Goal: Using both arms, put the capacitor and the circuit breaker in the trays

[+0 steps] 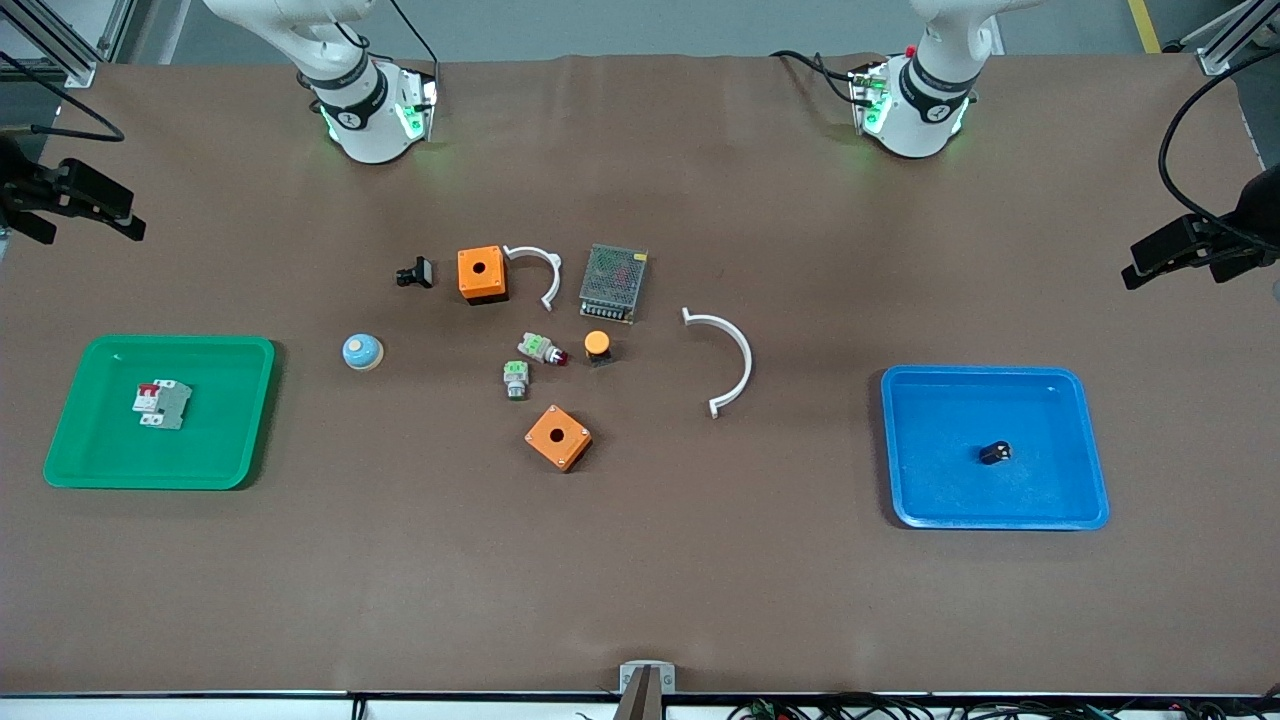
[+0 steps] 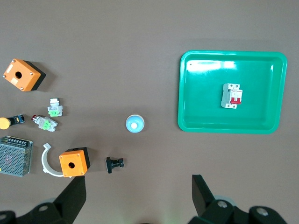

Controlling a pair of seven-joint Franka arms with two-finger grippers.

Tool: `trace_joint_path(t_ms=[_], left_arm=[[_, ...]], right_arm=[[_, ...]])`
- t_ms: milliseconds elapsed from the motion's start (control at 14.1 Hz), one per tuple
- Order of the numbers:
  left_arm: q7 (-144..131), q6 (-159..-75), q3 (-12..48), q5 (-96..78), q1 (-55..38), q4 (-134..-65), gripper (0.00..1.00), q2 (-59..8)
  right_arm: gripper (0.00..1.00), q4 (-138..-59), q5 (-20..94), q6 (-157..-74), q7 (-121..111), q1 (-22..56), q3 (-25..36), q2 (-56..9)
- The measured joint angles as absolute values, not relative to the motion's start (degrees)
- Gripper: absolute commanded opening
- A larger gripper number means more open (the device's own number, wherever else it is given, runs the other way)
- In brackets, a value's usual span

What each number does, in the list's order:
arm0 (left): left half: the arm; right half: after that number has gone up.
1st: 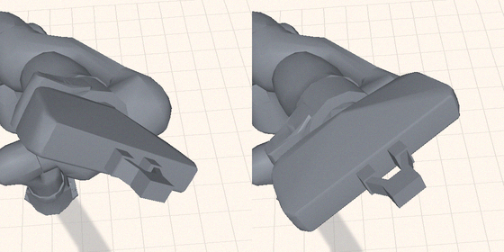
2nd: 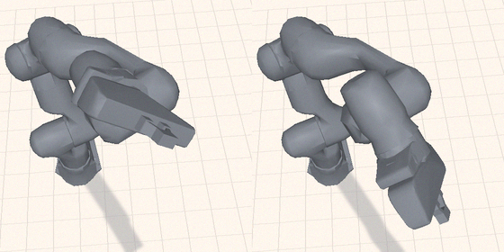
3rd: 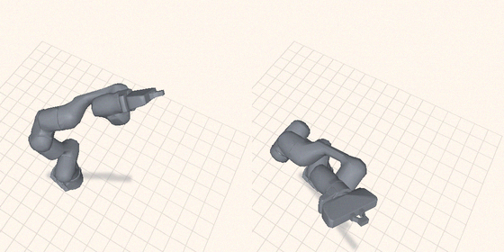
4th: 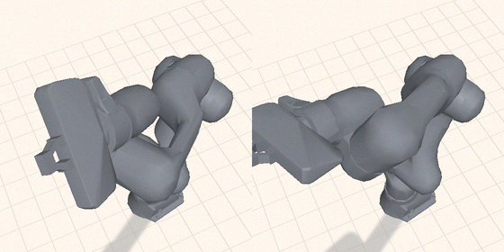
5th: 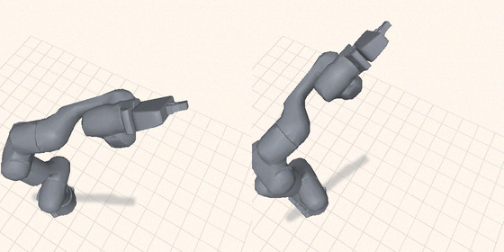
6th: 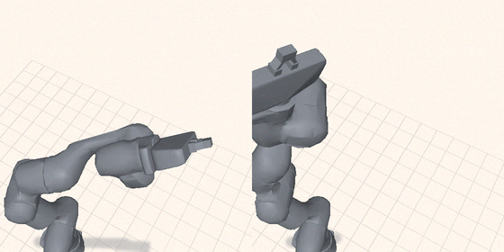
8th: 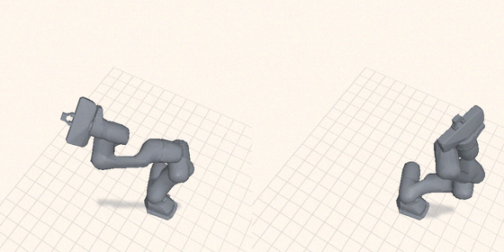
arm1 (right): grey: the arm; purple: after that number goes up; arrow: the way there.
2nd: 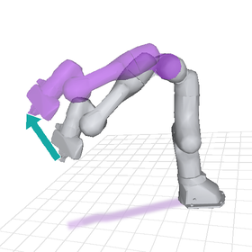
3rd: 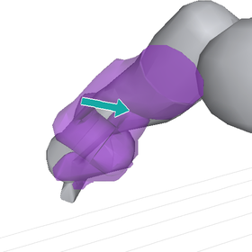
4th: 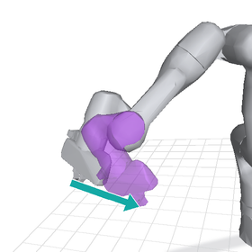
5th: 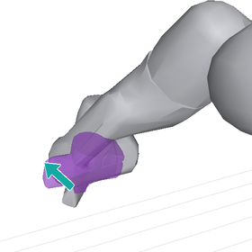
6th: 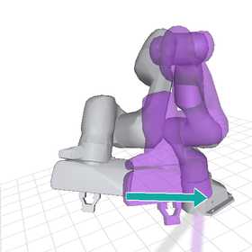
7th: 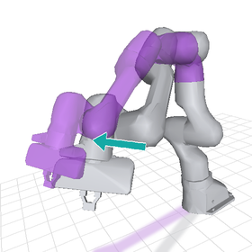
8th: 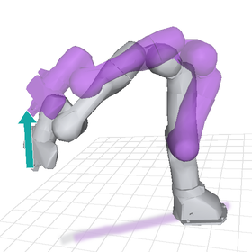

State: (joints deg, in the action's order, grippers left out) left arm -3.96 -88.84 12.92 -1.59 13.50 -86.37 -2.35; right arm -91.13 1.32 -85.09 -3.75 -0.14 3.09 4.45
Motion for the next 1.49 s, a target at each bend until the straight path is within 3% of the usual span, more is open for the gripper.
trace_joint_path(t_ms=[213,640,1492], left_arm=[[-4.1,-88.8,11.2,-1.6,10.5,-86.1,0.99,-2.4],[-4.3,-88.8,-5.0,-1.6,-5.4,-85.3,1.0,-2.4],[-4.3,-88.8,-6.3,-1.6,-6.4,-85.3,0.99,-2.4]], right_arm=[[1.0,-91.2,1.3,-85.3,-3.8,-0.1,3.3,4.5],[1.0,-91.2,1.3,-85.3,-3.8,-0.1,3.3,4.5],[1.0,-91.3,1.3,-85.5,-3.7,-0.5,3.9,4.5]])
